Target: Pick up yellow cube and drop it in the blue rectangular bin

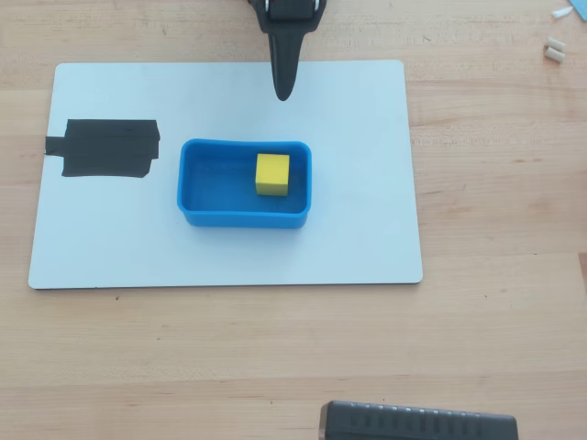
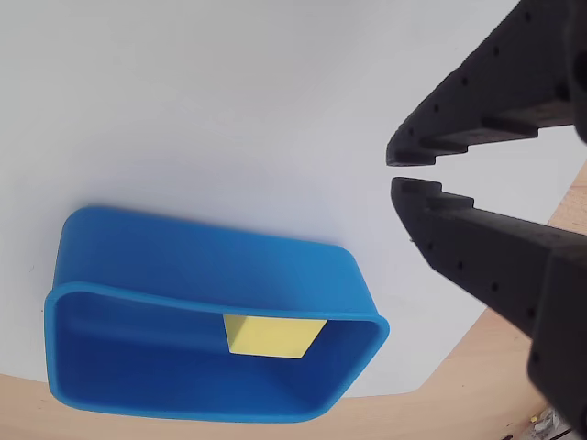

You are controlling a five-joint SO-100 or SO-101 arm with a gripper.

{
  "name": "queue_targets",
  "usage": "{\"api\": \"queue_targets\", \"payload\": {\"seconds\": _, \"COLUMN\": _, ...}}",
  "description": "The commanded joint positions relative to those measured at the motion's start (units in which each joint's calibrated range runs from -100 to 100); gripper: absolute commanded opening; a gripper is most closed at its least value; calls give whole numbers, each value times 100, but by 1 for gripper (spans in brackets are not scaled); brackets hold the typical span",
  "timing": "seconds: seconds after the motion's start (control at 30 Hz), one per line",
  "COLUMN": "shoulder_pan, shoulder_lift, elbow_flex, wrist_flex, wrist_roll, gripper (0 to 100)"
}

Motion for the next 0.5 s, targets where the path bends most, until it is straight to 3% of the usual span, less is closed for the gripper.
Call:
{"api": "queue_targets", "payload": {"seconds": 0.0, "shoulder_pan": 79, "shoulder_lift": -134, "elbow_flex": 1, "wrist_flex": 42, "wrist_roll": 29, "gripper": 0}}
{"api": "queue_targets", "payload": {"seconds": 0.47, "shoulder_pan": 157, "shoulder_lift": -134, "elbow_flex": -8, "wrist_flex": 116, "wrist_roll": 29, "gripper": 0}}
